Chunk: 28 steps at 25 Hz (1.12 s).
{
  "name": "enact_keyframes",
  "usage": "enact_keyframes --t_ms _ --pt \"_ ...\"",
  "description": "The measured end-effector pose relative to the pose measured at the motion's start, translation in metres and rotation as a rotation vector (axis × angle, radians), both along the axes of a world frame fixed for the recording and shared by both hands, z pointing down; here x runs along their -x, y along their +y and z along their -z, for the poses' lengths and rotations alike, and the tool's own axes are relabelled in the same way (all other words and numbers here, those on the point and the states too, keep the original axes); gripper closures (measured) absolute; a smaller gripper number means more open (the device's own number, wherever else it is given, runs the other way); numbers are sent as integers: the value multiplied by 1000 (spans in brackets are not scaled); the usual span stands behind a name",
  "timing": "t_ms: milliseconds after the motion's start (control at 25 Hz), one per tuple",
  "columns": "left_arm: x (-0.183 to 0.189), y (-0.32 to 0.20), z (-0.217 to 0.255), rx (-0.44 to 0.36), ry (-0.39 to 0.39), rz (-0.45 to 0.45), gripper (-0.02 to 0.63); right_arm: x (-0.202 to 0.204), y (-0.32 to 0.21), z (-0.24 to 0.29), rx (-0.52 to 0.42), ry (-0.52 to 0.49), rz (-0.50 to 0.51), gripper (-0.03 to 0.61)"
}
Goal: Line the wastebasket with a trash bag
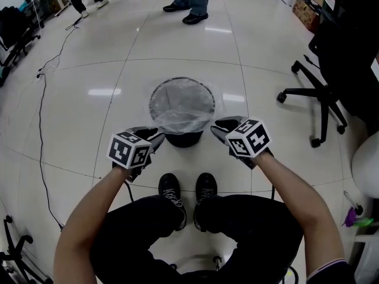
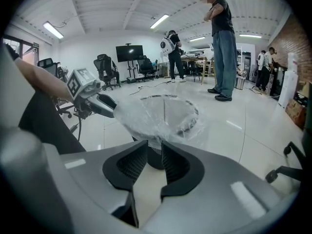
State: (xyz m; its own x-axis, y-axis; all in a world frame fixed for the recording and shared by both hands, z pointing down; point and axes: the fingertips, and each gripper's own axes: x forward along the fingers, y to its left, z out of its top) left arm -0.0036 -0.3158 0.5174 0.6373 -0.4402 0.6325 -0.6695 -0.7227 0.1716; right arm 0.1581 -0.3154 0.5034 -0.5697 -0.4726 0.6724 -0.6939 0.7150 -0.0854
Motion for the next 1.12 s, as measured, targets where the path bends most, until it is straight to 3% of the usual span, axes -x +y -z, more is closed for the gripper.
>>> enact_keyframes --t_ms 200,320,760,1120 --pt "-6 -5 -2 -6 15 26 499 6 -1 0 -6 -2 13 516" --pt "-9 -5 -1 -31 14 20 600 7 -1 -1 -12 2 18 553" --pt "-10 12 -5 -17 -16 -47 603 0 4 -5 2 25 36 577" --pt "-7 26 -28 37 -106 -113 603 0 13 -20 51 88 79 577"
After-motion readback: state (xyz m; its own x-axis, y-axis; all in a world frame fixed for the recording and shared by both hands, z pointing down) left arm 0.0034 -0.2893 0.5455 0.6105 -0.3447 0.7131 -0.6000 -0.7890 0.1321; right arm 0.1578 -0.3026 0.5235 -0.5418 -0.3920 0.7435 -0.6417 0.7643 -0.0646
